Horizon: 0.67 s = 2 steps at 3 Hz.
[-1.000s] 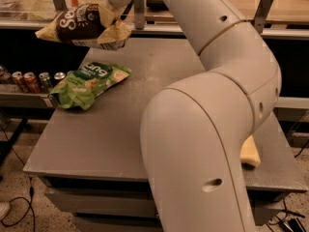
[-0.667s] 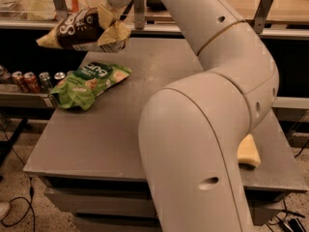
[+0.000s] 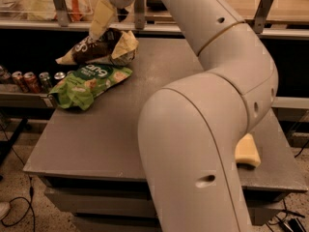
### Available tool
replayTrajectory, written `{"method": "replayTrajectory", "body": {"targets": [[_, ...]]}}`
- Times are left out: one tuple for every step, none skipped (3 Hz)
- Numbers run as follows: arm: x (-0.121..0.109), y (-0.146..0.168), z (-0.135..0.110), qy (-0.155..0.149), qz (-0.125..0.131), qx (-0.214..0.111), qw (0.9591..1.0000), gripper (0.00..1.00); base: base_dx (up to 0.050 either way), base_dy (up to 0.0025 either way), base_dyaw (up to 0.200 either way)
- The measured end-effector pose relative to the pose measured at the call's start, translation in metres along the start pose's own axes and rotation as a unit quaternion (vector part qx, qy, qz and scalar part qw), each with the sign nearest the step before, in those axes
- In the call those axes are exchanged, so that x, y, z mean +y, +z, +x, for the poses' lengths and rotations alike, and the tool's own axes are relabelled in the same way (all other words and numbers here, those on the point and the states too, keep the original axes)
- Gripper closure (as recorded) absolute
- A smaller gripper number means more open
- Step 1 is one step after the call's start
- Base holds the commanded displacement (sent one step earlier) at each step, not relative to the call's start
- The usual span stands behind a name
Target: Move brown chip bag near green rice chip bag
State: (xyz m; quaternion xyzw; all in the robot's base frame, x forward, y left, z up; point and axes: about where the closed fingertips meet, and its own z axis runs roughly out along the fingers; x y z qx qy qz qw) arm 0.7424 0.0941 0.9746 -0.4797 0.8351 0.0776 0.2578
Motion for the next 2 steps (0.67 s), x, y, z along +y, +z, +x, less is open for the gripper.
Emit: {"method": "replayTrajectory", "body": {"targets": [[-0.0004, 0.0003, 0.0003, 0.0, 0.0, 0.0, 1.0, 0.0, 0.0, 0.0, 0.0], [0.0004, 0.0023, 0.0028, -0.007, -0.009, 0.003, 0.9999, 0.0, 0.0, 0.0, 0.0]]}}
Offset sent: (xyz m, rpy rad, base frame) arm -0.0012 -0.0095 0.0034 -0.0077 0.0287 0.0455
